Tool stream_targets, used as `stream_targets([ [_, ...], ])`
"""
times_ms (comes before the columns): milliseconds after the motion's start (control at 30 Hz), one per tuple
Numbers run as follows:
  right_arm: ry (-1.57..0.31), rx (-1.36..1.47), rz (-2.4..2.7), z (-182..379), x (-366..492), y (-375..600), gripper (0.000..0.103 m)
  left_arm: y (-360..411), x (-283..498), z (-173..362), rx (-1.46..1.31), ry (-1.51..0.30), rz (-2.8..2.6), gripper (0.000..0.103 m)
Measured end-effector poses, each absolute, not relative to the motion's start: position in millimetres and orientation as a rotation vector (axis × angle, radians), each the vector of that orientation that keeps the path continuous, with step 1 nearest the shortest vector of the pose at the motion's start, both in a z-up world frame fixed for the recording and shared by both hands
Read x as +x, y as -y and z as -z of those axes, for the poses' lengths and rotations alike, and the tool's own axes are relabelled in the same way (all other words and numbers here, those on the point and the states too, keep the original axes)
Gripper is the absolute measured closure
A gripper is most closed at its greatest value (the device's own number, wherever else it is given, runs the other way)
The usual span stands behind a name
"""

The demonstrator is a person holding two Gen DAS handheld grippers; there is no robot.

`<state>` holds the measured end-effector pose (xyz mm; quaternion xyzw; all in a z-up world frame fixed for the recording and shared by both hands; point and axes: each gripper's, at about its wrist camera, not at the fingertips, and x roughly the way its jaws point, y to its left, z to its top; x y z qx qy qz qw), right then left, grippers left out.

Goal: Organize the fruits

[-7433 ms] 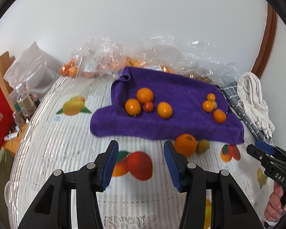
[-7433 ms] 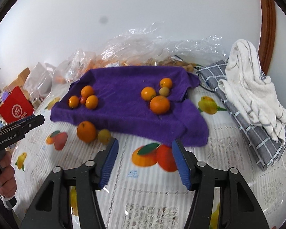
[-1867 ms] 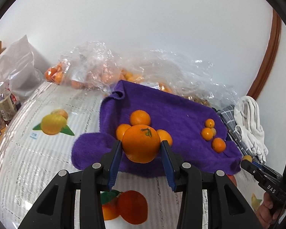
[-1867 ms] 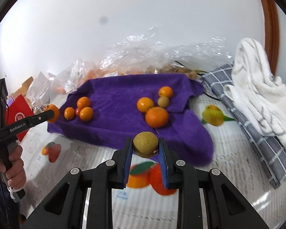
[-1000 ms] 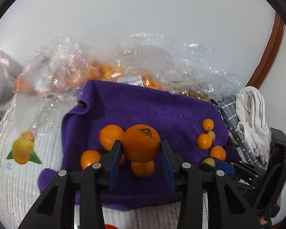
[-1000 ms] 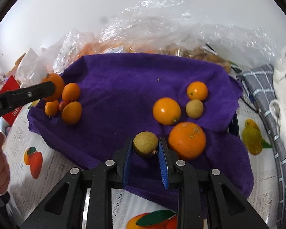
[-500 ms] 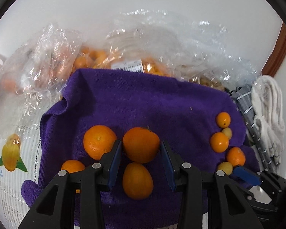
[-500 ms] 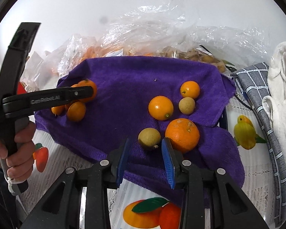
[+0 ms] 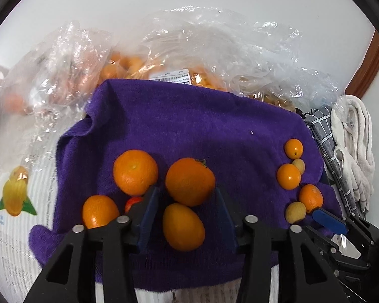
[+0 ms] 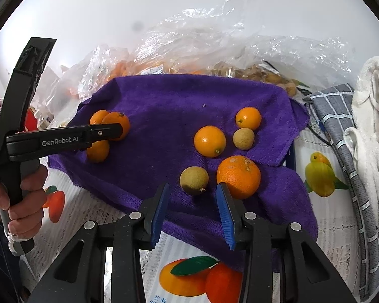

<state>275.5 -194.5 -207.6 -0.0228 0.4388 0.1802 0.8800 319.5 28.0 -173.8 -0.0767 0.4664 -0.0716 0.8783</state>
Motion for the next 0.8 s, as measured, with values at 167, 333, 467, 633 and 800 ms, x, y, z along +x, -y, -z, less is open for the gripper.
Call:
stream_targets([
  [167,-0.902,-0.048,-0.362,193,267,195,0.063,-29,298,151,-0.123,-0.917,0.143,0.039],
  [333,-0.864,-0.037,-0.308,170,245,203,0.054,-35,264,129,-0.12,-0.879,0.132,0.035],
  [467,-0.836,-0.043,-0.251,153,224,210,0.052,-37,233,115,-0.089,-0.844,0.098,0.029],
  [633,-0.814,-0.009,-0.181,130,190,226,0.043,-39,191,102,-0.053,-0.804,0.046,0.02],
  [800,-0.807,-0.022,-0.148,112,154,237,0.042,-43,153,87,-0.066,-0.78,0.054,0.017],
])
